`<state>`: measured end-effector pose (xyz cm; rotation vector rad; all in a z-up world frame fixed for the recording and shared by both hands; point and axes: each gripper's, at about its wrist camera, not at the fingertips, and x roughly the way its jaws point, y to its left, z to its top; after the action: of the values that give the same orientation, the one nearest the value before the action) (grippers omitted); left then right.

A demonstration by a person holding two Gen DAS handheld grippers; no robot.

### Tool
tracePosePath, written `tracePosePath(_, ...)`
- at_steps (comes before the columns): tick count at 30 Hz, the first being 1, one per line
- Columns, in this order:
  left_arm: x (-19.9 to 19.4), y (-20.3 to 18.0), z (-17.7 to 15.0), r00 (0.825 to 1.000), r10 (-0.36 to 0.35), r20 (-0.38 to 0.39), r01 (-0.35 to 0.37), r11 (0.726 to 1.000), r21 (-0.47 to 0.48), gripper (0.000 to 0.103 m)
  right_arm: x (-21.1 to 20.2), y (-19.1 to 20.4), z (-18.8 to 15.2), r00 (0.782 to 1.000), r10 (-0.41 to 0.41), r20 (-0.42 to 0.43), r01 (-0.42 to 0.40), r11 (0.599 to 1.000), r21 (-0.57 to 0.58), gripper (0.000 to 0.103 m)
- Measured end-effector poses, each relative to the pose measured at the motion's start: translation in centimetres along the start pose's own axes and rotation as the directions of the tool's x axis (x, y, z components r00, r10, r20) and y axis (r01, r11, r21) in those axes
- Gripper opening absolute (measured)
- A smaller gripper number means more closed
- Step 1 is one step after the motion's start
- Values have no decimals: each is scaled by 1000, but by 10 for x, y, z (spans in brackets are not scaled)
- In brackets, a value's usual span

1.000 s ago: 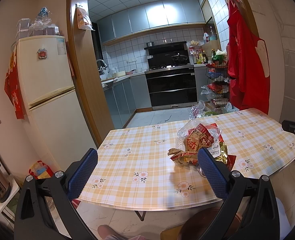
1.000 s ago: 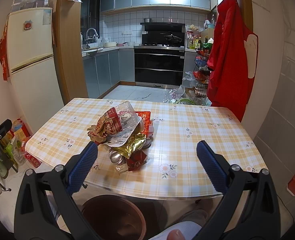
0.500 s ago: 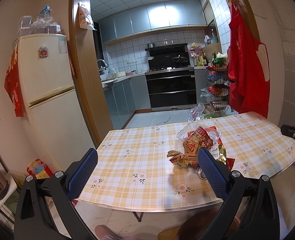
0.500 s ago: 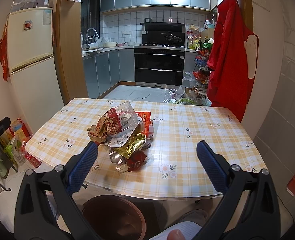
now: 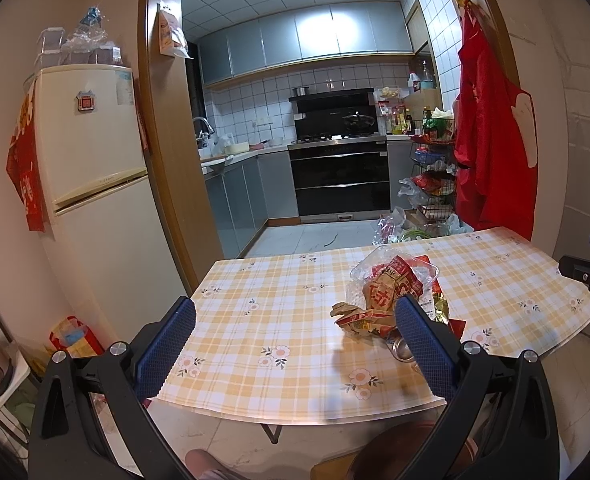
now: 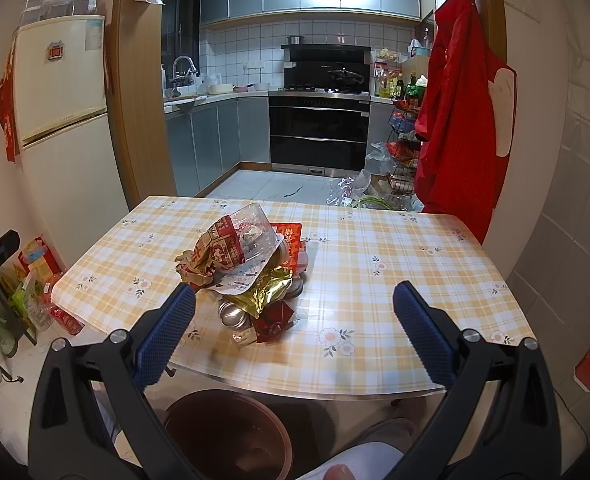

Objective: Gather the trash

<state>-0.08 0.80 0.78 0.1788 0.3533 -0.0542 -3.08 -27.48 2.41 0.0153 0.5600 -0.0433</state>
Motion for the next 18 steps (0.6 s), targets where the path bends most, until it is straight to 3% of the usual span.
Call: tracePosePath(18,2,-7,-1,1000,-10,-2,10,1000,12,98,0,1,-1,1000,-1,-4,1,1000,-1,97)
